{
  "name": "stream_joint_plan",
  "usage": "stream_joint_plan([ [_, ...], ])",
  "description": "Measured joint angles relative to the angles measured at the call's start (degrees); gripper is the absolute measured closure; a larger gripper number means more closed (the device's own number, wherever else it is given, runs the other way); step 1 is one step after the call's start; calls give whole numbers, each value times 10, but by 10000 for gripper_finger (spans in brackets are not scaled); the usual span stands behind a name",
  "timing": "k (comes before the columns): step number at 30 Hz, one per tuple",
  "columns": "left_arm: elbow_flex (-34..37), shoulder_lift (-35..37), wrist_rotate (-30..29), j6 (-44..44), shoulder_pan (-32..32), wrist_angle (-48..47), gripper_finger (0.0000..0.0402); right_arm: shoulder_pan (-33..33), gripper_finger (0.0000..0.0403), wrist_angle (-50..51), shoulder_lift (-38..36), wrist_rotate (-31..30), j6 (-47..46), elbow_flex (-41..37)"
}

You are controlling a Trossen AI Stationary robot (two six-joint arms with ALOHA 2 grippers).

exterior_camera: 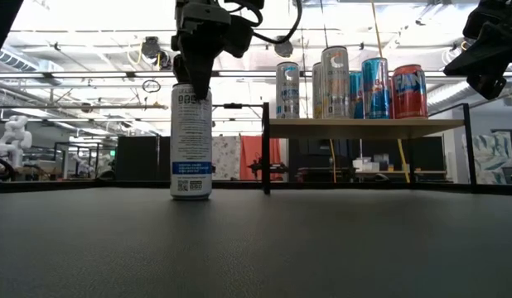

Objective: Place canned beverage on shelf
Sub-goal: Put the white blue soda can on the shelf aligned with the white blue soda can

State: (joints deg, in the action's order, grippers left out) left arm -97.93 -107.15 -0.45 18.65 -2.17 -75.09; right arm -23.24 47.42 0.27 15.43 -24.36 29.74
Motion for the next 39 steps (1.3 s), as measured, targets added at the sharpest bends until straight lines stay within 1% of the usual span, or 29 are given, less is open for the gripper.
stream_joint_plan([
  [5,0,-2,2,-25,0,-3,90,0,403,0,0,-1,0,0],
  [10,0,-2,2,-33,-2,-4,137,0,403,0,0,-1,0,0],
  [13,0,-2,4,-53,-4,-4,162,0,403,0,0,-1,0,0],
  [17,-1,-2,4,-83,-6,-4,163,0,403,-8,0,-1,-5,0],
  [20,-16,-3,2,-92,-7,-7,163,0,403,-25,0,0,-19,0],
  [25,-71,-3,-2,-114,-8,-3,159,0,403,-94,0,29,-13,0],
  [29,-118,-3,-18,-128,-9,9,157,0,401,-155,0,28,1,0],
  [31,-140,-3,-18,-135,-9,18,156,0,395,-184,0,28,8,0],
  [34,-165,-3,-21,-142,-9,37,155,0,374,-221,5,26,24,0],
  [36,-181,-3,-22,-159,-10,47,155,0,354,-239,11,18,33,0],
  [39,-199,-2,-39,-178,-11,48,154,0,318,-258,30,5,47,0],
])
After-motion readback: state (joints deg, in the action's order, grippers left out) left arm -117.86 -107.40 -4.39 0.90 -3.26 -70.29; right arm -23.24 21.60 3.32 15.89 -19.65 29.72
